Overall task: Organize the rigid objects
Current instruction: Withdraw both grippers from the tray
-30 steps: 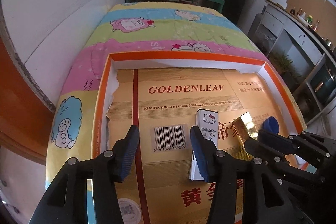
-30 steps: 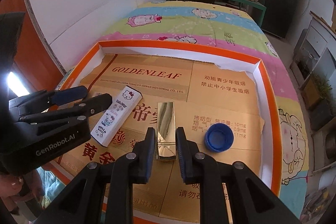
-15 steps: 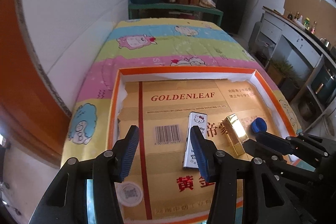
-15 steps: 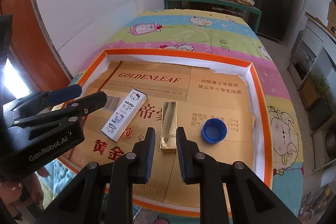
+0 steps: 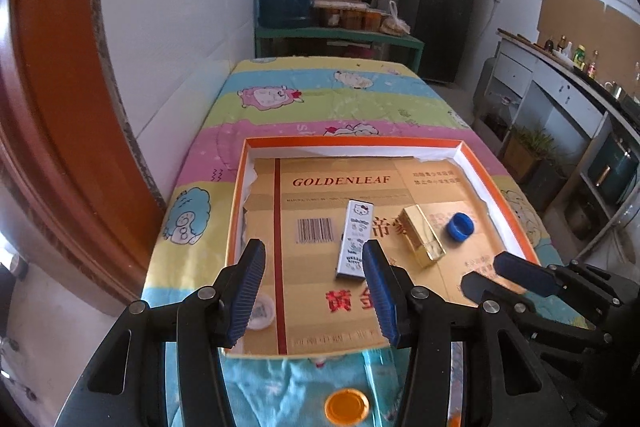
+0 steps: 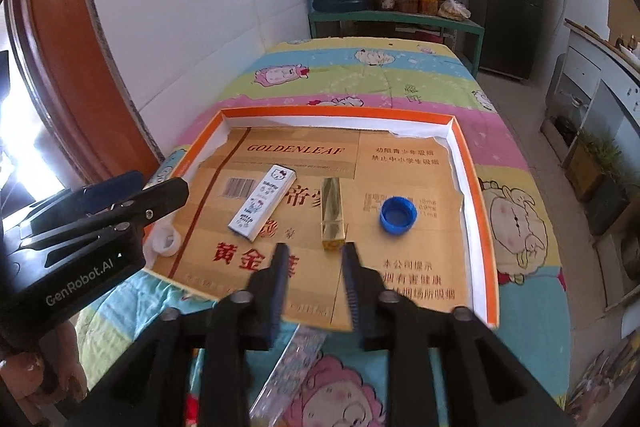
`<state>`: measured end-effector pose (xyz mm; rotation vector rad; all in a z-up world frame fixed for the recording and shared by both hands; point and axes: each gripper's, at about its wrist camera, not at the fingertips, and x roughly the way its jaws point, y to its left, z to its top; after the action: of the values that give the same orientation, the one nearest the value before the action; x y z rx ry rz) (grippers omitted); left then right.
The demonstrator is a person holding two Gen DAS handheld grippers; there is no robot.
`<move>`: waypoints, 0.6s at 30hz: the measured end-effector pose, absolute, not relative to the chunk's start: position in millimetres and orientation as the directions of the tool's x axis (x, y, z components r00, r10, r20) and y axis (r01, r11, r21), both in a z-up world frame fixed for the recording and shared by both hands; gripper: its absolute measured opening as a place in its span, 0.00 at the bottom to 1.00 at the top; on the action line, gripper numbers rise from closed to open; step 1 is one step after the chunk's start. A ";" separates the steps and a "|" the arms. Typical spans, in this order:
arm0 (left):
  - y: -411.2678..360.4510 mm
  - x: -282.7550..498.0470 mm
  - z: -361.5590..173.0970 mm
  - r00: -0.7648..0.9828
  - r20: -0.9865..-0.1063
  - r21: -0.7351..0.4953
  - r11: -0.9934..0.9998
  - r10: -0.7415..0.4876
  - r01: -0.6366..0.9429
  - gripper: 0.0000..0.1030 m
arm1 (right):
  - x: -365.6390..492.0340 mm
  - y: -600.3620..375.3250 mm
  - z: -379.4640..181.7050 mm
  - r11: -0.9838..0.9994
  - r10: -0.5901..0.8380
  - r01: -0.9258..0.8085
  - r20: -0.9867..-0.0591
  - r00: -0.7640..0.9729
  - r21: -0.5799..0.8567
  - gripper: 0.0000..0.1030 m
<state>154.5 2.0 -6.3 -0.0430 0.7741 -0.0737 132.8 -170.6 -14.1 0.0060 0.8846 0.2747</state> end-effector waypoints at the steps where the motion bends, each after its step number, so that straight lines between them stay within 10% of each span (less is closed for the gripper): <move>1: 1.5 149.5 -3.8 0.716 -0.693 -0.066 0.996 -0.083 0.052 0.51 | 128.0 -171.2 -11.2 0.964 0.242 -0.235 -0.758 0.606 0.120 0.40; 10: -2.1 110.5 14.6 0.742 -0.663 -0.074 0.995 -0.098 0.066 0.51 | 94.8 -174.2 5.7 0.963 0.249 -0.238 -0.739 0.625 0.123 0.41; 18: -1.7 75.3 26.6 0.764 -0.637 -0.073 0.995 -0.103 0.074 0.51 | 67.1 -180.0 9.7 0.961 0.265 -0.234 -0.735 0.624 0.148 0.61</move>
<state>75.3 -1.7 26.6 -0.0443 0.6949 -0.0960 67.1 -180.0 9.7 0.0388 0.8505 0.2864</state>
